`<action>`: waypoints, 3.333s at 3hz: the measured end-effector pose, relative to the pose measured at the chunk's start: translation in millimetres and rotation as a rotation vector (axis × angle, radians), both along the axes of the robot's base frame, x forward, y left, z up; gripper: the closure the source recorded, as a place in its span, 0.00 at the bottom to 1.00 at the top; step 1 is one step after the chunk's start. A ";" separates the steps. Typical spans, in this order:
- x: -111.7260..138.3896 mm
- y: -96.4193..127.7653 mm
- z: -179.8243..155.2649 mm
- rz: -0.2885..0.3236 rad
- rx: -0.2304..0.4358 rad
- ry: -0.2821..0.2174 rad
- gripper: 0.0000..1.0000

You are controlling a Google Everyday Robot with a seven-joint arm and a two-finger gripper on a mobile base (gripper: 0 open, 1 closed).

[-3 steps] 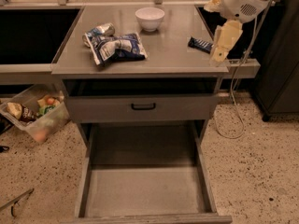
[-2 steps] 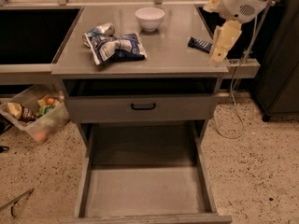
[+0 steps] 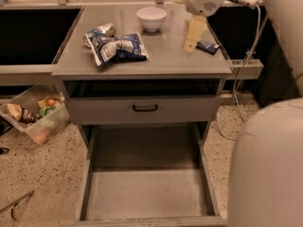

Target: Place blue chip bag into middle drawer

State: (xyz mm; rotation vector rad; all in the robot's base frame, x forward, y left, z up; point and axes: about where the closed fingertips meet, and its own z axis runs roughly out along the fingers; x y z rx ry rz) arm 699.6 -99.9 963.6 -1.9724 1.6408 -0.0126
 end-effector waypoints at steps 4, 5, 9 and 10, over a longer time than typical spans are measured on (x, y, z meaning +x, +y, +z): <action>55.0 137.5 -43.4 0.192 0.112 0.026 0.00; 69.7 145.6 -56.7 0.187 0.133 0.019 0.00; 95.7 190.0 -115.8 0.230 0.192 0.101 0.42; 95.6 189.9 -113.7 0.230 0.192 0.100 0.65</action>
Offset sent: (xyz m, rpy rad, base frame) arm 0.0748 0.1554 -0.0405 0.1337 0.0254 0.1901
